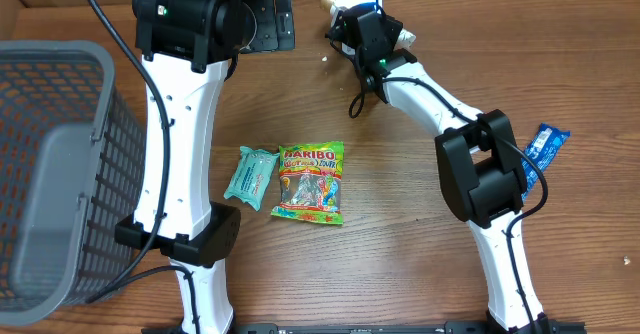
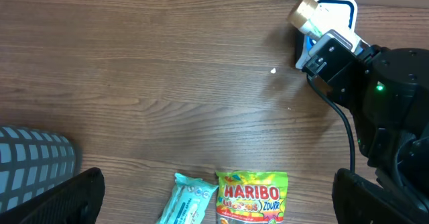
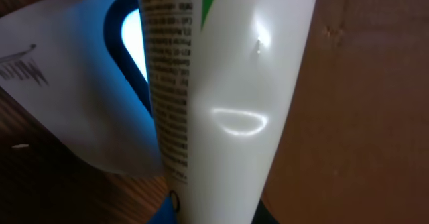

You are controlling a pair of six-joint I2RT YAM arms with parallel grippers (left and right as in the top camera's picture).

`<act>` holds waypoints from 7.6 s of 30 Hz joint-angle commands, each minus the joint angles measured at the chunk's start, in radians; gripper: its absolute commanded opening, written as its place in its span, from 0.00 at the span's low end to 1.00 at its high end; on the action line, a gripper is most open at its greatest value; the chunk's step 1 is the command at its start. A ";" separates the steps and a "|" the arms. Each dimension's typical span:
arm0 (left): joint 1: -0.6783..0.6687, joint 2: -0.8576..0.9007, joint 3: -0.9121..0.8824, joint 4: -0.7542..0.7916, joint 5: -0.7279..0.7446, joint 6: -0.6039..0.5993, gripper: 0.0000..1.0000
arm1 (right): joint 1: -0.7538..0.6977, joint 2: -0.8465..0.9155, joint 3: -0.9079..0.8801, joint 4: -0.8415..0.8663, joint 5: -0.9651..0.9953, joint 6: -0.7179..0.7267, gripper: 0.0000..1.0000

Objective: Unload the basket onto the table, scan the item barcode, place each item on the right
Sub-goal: 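Hold the Pantene tube over the scanner window with right gripper, then carry the tube right and lay it beside the blue bar, then move the right gripper left and lower it onto the Haribo bag, then grasp the Haribo bag edge and drag it right with right gripper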

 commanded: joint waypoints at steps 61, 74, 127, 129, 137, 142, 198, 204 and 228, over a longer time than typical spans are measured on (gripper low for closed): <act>-0.004 0.009 -0.005 0.001 0.005 -0.018 1.00 | -0.473 -0.600 -0.394 -0.859 -0.439 1.597 0.04; -0.004 0.009 -0.005 0.001 0.002 -0.015 1.00 | -0.580 -0.599 -0.727 -0.558 -0.415 1.696 0.04; 0.443 0.009 -0.005 0.001 0.132 0.188 1.00 | 0.028 -0.697 -0.441 -0.703 -0.859 1.290 0.88; 0.443 0.009 -0.005 0.001 0.132 0.188 1.00 | 0.127 -0.694 -0.441 -0.695 -0.801 1.233 0.88; 0.443 0.009 -0.005 0.001 0.133 0.188 0.99 | 0.396 -0.644 -0.441 -0.686 -0.620 1.049 0.88; 0.443 0.009 -0.005 0.001 0.132 0.188 1.00 | 0.513 -0.583 -0.442 -0.653 -0.613 0.928 0.85; 0.443 0.009 -0.005 0.001 0.133 0.188 0.99 | 0.170 -0.404 -0.036 -1.043 -1.787 0.802 0.04; 0.443 0.009 -0.005 0.001 0.133 0.188 1.00 | 0.043 -0.404 -0.232 -0.871 -1.837 0.994 0.04; 0.441 0.009 -0.005 0.001 0.133 0.188 1.00 | -0.359 -0.409 -0.404 -0.663 -1.061 1.133 0.57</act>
